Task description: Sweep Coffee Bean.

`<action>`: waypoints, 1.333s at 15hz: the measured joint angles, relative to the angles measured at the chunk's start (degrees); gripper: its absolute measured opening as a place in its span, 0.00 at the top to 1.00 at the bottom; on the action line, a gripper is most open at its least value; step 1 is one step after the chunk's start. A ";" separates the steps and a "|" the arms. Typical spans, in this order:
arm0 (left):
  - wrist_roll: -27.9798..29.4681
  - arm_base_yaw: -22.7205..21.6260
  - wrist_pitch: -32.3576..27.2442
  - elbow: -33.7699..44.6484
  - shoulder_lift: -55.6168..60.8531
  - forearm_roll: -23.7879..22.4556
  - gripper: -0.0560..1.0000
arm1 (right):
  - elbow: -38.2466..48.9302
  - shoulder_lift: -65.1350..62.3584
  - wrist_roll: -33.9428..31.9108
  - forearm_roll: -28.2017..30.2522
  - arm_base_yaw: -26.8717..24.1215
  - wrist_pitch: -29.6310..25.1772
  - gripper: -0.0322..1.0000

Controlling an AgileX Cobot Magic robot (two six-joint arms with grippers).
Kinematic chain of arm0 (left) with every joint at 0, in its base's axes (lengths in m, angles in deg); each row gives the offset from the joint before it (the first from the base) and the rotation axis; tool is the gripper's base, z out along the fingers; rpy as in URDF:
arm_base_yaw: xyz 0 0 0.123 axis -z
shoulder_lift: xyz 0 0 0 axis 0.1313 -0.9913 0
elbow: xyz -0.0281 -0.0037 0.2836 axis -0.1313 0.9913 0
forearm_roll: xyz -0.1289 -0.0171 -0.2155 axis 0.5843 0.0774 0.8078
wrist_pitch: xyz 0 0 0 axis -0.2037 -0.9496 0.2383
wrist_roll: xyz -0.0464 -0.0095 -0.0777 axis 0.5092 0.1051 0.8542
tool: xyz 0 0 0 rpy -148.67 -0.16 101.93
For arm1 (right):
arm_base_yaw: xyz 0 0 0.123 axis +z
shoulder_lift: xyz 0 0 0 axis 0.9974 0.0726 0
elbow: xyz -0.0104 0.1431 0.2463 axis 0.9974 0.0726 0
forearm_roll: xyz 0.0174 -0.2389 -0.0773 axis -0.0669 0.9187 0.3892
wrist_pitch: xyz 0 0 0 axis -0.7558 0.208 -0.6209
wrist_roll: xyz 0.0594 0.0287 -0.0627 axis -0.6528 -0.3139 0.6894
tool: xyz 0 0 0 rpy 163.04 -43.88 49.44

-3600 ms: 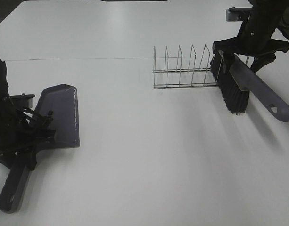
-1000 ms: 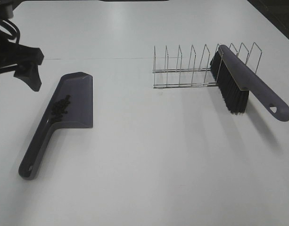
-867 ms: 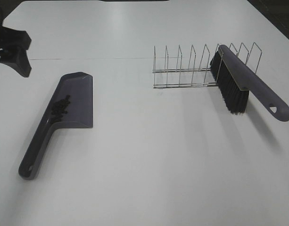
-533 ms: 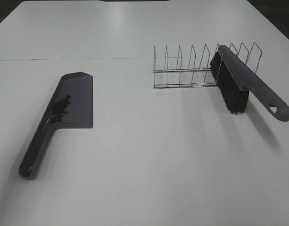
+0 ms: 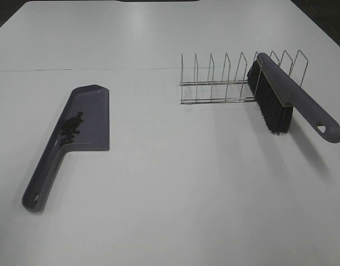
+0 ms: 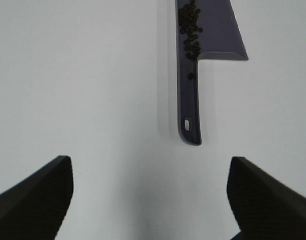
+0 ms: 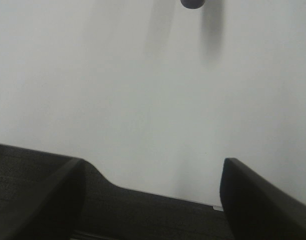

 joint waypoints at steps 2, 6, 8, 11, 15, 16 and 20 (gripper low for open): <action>0.29 0.00 -6.47 0.00 7.28 -1.09 0.22 | 0.00 -2.75 0.00 0.00 0.00 -0.06 0.33; 0.06 0.00 -11.34 0.06 25.90 -2.23 0.22 | 0.00 -8.25 0.06 0.00 0.00 -0.11 0.33; -1.32 0.00 -11.40 0.06 30.65 -2.18 0.22 | 0.00 -8.31 0.11 0.00 0.00 -0.11 0.33; -8.08 0.00 -12.03 0.86 36.21 -2.06 0.22 | 0.00 -8.31 0.11 0.00 0.00 -0.11 0.33; -11.92 0.00 -11.52 4.64 36.44 2.23 0.22 | 0.00 -10.77 0.46 0.00 0.00 -0.11 0.33; -11.92 0.00 -10.26 4.93 36.44 2.41 0.22 | 0.00 -11.80 0.46 0.00 0.00 -0.11 0.33; -11.92 0.00 -4.53 7.28 36.44 2.58 0.23 | 0.00 -19.08 0.52 0.00 0.00 -0.11 0.33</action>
